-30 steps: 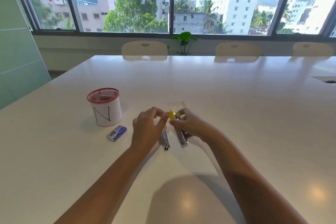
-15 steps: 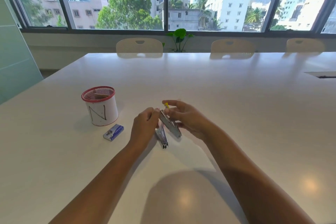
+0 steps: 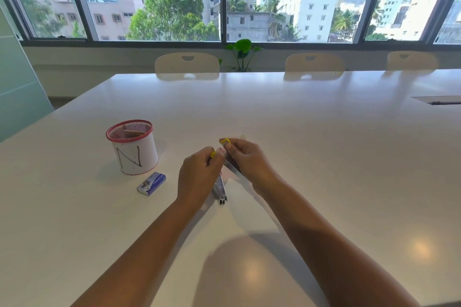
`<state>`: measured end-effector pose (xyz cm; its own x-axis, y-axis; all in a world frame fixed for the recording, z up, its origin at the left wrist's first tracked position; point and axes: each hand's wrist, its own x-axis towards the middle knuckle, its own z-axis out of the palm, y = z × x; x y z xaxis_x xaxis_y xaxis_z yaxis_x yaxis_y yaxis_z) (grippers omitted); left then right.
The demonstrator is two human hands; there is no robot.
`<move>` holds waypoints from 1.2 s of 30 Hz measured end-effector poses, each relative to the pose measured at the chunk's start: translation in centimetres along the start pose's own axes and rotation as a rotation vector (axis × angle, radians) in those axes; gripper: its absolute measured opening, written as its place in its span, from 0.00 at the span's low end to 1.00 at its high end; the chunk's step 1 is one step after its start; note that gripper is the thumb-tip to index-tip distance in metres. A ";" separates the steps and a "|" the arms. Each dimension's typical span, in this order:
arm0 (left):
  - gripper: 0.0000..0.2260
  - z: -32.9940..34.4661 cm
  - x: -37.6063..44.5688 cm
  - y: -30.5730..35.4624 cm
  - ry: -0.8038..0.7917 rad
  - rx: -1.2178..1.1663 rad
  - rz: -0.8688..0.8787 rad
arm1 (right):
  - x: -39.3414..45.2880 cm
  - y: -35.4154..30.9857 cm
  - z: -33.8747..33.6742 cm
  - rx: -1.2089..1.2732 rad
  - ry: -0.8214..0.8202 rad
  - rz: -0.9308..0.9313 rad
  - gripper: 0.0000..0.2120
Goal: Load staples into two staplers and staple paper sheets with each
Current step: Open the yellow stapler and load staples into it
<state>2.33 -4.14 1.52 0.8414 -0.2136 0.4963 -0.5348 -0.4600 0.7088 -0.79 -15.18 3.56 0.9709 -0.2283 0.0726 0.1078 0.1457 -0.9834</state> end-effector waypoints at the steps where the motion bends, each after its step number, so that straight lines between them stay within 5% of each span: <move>1: 0.22 0.0 0.0 0.0 0.003 -0.004 0.004 | 0.0 0.0 0.1 -0.005 0.007 -0.004 0.13; 15: 0.23 -0.1 -0.2 0.1 0.016 -0.019 -0.033 | 0.0 0.7 0.7 -0.189 0.054 -0.054 0.10; 19: 0.19 -0.8 -1.4 0.9 0.016 -0.056 0.124 | 1.3 -0.6 -1.9 0.048 0.353 0.079 0.12; 22: 0.20 -0.1 -2.4 2.1 -0.098 0.000 0.188 | 2.0 -1.6 -4.6 0.280 0.399 0.122 0.09; 27: 0.27 0.9 -2.6 1.9 -0.363 -0.030 -0.003 | 2.0 -1.4 -4.4 0.454 0.295 0.104 0.11; 31: 0.29 -0.1 -2.1 2.3 -0.368 -0.035 0.072 | 2.2 -1.4 -4.8 0.563 0.242 0.133 0.13; 36: 0.27 0.1 -3.3 3.0 -0.630 0.033 0.172 | 2.1 -1.3 -4.4 0.677 0.200 0.222 0.16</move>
<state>-2.02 -4.92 1.90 0.6336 -0.7461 0.2049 -0.6714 -0.3985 0.6249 0.14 -20.07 4.25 0.9347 -0.2856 -0.2115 0.0840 0.7559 -0.6492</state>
